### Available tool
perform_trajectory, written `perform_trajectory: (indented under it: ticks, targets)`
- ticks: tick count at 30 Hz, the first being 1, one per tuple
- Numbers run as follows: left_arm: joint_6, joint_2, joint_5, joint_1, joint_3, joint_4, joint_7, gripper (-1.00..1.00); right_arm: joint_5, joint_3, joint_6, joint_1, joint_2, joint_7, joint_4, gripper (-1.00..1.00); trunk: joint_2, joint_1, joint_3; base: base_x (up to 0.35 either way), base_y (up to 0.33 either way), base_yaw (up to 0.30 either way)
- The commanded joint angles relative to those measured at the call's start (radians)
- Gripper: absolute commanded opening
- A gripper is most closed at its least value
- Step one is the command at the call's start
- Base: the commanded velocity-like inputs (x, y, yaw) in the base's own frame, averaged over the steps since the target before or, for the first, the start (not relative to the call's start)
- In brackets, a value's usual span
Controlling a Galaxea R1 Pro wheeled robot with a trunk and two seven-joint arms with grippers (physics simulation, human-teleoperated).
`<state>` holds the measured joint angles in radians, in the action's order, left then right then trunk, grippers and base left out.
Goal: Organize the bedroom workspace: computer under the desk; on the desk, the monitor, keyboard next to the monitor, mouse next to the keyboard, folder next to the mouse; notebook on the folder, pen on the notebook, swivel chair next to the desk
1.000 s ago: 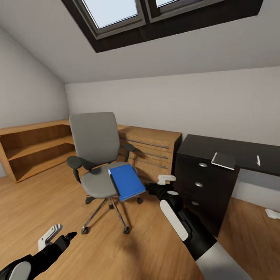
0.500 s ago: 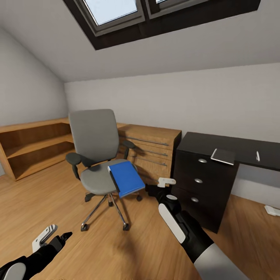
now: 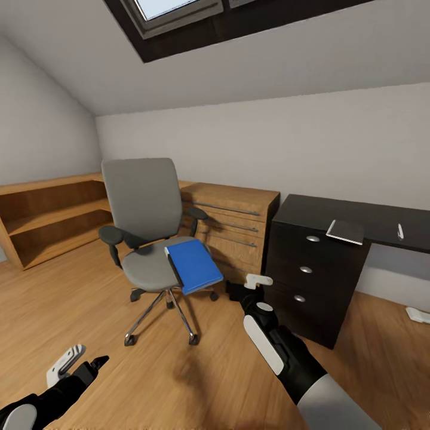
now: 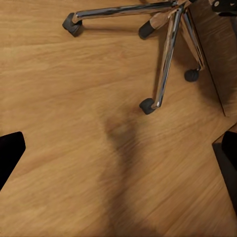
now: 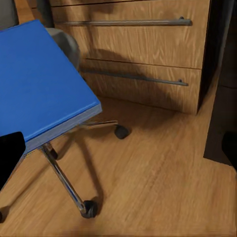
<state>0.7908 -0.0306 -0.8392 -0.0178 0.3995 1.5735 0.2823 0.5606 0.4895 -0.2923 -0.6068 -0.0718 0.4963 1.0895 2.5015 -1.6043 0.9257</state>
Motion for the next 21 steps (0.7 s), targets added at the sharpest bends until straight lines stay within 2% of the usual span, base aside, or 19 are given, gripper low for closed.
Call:
perform_trajectory:
  ticks: [1, 6, 7, 8, 12, 13, 14, 15, 17, 19, 21]
  targets:
    - [0.004, 0.0, -0.011, -0.001, 0.001, 0.003, 0.008, 1.0, 0.006, 0.001, 0.014, -0.001, 0.001, 0.004, -0.017, 1.0, 0.001, 0.0, 0.005, 0.0, 0.0, 0.0]
    - [0.006, 0.0, -0.012, -0.001, 0.001, 0.026, 0.006, 1.0, 0.006, -0.007, 0.042, -0.001, 0.005, -0.117, -0.072, 1.0, 0.002, -0.002, 0.024, 0.0, 0.0, 0.0]
    - [0.007, 0.0, -0.012, -0.001, 0.001, 0.031, 0.005, 1.0, 0.008, -0.046, 0.046, -0.001, 0.011, -0.221, -0.122, 1.0, 0.002, -0.003, 0.028, 0.0, 0.0, 0.0]
    - [0.008, 0.0, -0.012, -0.001, 0.001, 0.032, 0.004, 1.0, 0.013, -0.086, 0.046, -0.001, 0.013, -0.281, -0.149, 1.0, 0.002, -0.003, 0.032, 0.0, 0.0, 0.0]
    - [0.009, 0.0, -0.012, -0.001, 0.001, 0.039, 0.003, 1.0, 0.019, -0.185, 0.046, -0.001, 0.016, -0.412, -0.199, 1.0, 0.003, -0.005, 0.048, 0.0, 0.0, 0.0]
    - [0.01, 0.0, -0.012, -0.001, 0.001, 0.041, 0.002, 1.0, 0.021, -0.233, 0.046, -0.001, 0.017, -0.481, -0.221, 1.0, 0.004, -0.006, 0.051, 0.0, 0.0, 0.0]
    - [0.012, 0.0, -0.012, -0.001, -0.01, 0.043, 0.0, 1.0, 0.022, -0.303, 0.044, -0.001, 0.023, -0.614, -0.245, 1.0, 0.004, -0.006, 0.055, 0.0, 0.0, 0.0]
    - [0.013, 0.0, -0.012, -0.001, -0.024, 0.044, -0.001, 1.0, 0.023, -0.347, 0.042, -0.002, 0.031, -0.711, -0.256, 1.0, 0.004, -0.006, 0.059, 0.0, 0.0, 0.0]
    - [0.014, 0.0, -0.012, -0.001, -0.037, 0.044, -0.002, 1.0, 0.023, -0.382, 0.04, -0.002, 0.038, -0.788, -0.266, 1.0, 0.005, -0.007, 0.067, 0.0, 0.0, 0.0]
    - [0.014, -0.001, -0.012, -0.001, -0.051, 0.045, -0.003, 1.0, 0.028, -0.435, 0.037, -0.001, 0.046, -0.889, -0.293, 1.0, 0.005, -0.008, 0.075, 0.0, 0.0, 0.0]
    - [0.015, -0.003, -0.012, -0.001, -0.055, 0.045, -0.003, 1.0, 0.045, -0.467, 0.035, -0.001, 0.048, -0.927, -0.316, 1.0, 0.005, -0.009, 0.082, 0.0, 0.0, 0.0]
